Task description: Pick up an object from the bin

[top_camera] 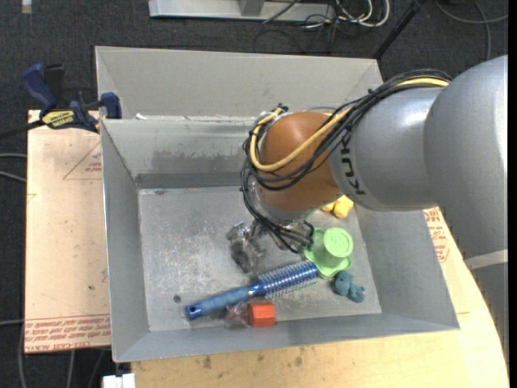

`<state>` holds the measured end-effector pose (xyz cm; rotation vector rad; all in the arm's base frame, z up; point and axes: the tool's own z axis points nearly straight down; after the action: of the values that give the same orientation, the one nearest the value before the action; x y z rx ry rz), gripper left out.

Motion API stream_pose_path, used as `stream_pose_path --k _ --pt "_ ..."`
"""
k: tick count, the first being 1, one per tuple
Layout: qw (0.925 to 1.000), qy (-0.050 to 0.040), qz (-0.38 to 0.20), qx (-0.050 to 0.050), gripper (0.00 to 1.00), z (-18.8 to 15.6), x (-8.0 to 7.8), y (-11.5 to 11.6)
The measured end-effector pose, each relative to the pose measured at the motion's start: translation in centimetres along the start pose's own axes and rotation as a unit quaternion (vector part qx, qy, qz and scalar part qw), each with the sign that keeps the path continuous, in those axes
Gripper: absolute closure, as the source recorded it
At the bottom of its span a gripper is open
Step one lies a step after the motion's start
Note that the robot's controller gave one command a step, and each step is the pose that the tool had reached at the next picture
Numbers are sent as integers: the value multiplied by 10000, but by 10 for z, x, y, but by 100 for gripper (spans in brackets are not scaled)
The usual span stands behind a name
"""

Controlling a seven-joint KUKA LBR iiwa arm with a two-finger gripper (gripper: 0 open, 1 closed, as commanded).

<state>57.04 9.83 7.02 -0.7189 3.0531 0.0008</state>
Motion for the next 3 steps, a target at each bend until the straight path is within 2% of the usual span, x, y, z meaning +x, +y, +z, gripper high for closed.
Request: stream_pose_path --k 1,2,3 --pt "10000 4 -1 -9 0 0 0 1" --pt "9925 -172 -1212 62 0 -7 42 58" --pt "9912 -48 -1323 27 0 -33 82 7"
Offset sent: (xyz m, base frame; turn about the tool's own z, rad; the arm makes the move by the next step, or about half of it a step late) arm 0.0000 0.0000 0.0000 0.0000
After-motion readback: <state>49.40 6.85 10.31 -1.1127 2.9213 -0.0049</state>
